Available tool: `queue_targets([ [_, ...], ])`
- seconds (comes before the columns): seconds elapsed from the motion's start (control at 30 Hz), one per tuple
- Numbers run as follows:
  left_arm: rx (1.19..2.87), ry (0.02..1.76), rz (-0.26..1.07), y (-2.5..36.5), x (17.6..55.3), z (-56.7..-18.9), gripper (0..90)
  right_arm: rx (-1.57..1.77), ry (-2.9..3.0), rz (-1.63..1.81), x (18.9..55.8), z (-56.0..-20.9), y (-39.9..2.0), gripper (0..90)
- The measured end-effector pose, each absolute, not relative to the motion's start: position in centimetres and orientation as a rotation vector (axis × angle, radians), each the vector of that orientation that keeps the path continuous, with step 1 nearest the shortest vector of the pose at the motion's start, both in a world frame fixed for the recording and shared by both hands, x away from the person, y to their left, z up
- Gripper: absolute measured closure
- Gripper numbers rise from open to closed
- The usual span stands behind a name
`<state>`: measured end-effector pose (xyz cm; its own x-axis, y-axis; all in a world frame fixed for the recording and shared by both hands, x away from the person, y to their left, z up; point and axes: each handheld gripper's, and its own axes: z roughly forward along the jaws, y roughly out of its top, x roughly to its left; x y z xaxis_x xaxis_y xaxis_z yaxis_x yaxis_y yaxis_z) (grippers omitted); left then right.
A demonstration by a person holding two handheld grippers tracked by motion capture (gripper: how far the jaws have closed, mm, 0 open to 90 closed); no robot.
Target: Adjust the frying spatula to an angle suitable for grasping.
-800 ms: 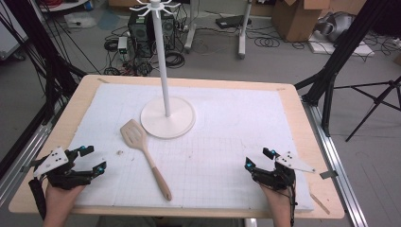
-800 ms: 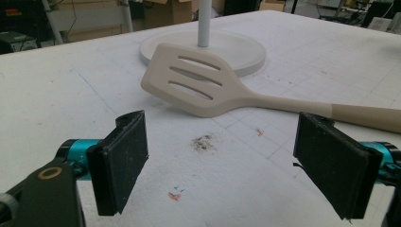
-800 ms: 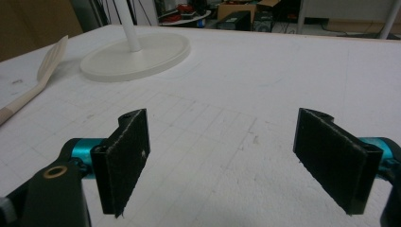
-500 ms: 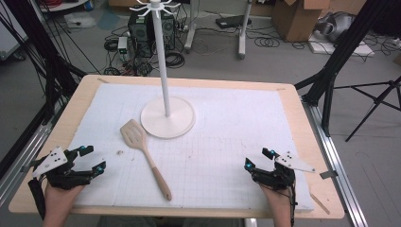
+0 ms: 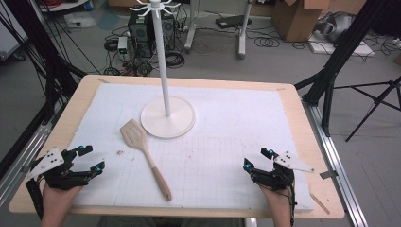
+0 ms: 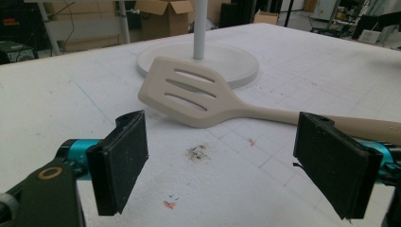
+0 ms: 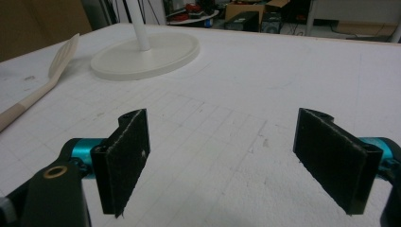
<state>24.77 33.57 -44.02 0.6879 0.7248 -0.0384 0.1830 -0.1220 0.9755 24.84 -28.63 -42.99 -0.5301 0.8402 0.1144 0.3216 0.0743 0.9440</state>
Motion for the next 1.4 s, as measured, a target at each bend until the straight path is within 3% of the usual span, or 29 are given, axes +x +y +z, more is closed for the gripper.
queue_targets([
  [0.63, 1.623, 0.731, 0.568, 34.7, 23.8, -43.1, 18.9, 1.09, 1.934, 1.503, 25.4, -41.8, -26.2, 18.3],
  [1.4, 1.624, 0.72, 0.573, 34.6, 23.5, -42.8, 18.7, 0.993, 2.063, 1.514, 27.4, -40.2, -15.0, 19.3],
])
